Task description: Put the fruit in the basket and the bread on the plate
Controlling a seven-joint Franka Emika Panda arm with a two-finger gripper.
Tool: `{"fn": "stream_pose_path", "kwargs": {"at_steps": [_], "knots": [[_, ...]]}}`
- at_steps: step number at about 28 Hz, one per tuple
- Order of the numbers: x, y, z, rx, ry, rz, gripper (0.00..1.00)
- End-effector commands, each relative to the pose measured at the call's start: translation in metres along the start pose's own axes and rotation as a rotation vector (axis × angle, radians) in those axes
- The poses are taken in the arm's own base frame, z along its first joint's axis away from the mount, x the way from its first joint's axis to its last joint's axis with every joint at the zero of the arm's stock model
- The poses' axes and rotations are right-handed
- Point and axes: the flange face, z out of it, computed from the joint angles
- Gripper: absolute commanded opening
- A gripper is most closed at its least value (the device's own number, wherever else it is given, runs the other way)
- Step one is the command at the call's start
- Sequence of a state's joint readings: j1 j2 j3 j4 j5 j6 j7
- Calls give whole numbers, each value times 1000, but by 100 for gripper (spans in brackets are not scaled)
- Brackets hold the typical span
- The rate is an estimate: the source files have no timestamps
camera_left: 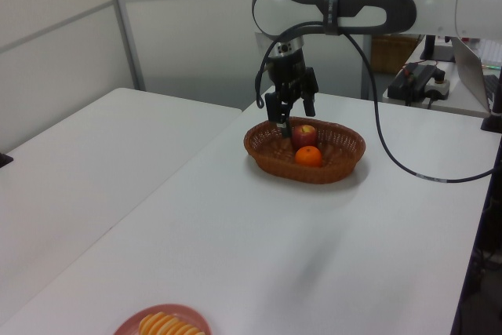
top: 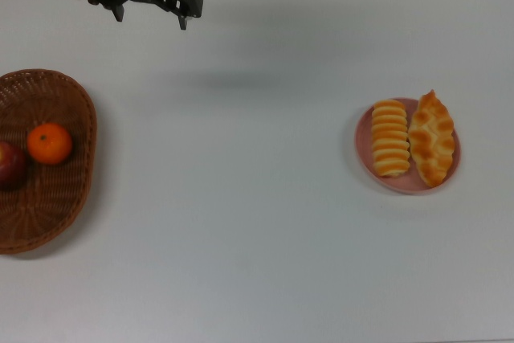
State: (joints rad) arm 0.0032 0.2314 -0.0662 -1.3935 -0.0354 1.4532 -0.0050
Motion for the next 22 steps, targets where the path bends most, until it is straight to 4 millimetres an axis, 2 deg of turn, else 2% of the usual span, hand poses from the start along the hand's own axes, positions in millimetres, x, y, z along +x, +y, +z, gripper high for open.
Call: {"fn": "stream_pose_path", "kwargs": {"at_steps": [1, 12, 17, 22], "knots": [[6, -3, 9, -3, -11, -36, 100], [19, -11, 15, 7, 34, -62, 100], [24, -7, 23, 4, 27, -90, 100], [27, -6, 21, 9, 54, -91, 100]]}}
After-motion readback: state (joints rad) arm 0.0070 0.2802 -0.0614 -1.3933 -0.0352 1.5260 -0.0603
